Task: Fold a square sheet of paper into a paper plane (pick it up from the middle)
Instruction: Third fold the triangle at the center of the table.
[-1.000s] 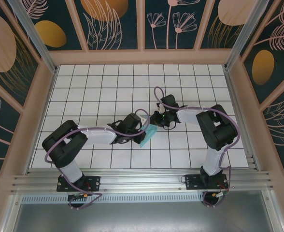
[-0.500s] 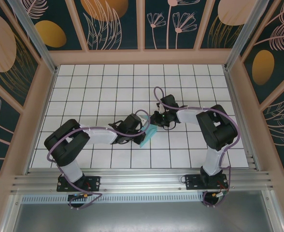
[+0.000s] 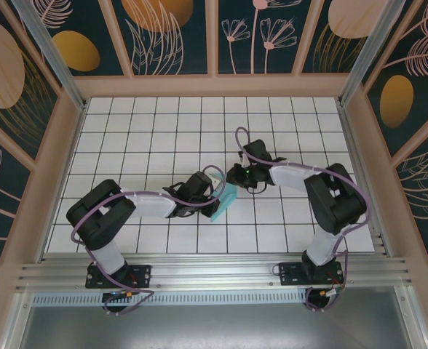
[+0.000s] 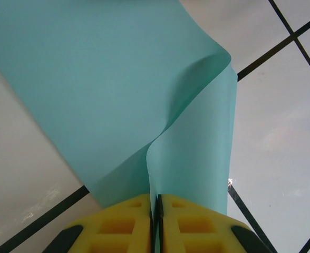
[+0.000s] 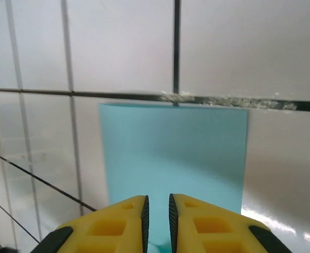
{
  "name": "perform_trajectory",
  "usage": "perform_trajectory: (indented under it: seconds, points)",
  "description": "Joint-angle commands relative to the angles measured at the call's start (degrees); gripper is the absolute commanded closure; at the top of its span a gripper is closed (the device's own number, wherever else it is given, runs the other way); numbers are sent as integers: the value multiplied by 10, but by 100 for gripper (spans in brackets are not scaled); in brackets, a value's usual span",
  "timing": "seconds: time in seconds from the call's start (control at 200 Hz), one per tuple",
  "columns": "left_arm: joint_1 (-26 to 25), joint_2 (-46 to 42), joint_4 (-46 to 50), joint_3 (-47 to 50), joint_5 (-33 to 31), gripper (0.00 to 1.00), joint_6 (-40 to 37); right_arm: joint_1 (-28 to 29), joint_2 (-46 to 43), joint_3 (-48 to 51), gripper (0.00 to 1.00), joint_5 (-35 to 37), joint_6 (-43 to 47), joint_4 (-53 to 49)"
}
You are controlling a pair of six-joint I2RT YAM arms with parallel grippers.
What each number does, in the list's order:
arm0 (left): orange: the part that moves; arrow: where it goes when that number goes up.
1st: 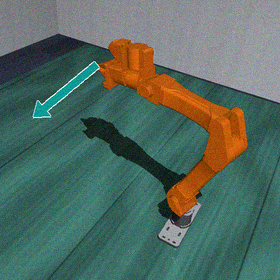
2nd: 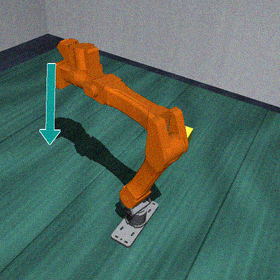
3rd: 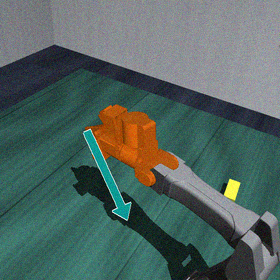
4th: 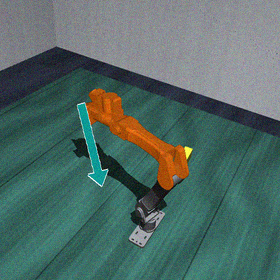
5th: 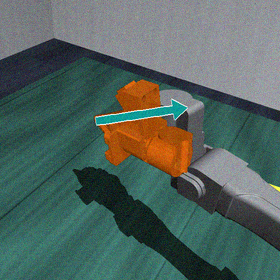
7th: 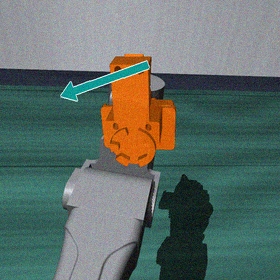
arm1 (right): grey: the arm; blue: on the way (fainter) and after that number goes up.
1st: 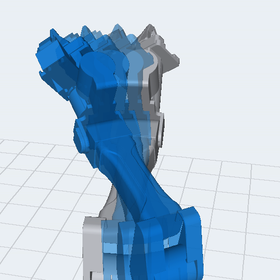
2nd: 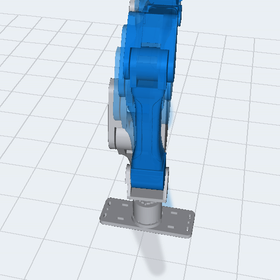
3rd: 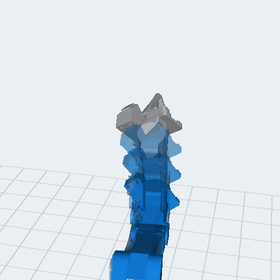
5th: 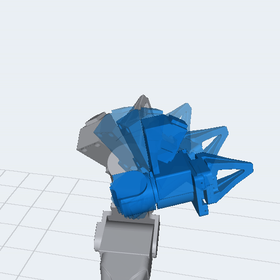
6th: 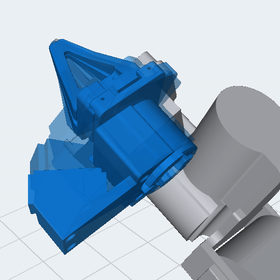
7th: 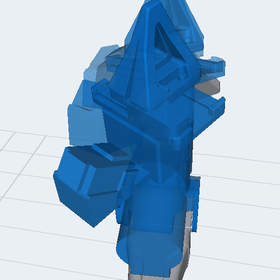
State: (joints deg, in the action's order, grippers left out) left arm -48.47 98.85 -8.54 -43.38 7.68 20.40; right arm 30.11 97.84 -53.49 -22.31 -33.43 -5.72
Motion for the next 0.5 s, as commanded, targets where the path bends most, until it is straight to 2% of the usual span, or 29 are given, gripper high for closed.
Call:
perform_trajectory:
  seconds: [0.0, 0.15, 0.33, 0.495]
  points:
    - [3, 16, 21, 13, 1, 85, -5, 2, -77, 32, 80, 28, -34, 11]
    - [3, 14, 19, 12, 4, 85, -8, 9, -116, 119, 90, -31, -105, 108]
    - [3, 18, 19, 7, 10, 85, -9, 55, -101, 148, 93, -44, -147, 158]
    - [2, 16, 25, 6, 9, 85, -13, 62, -73, 145, 93, -40, -159, 159]
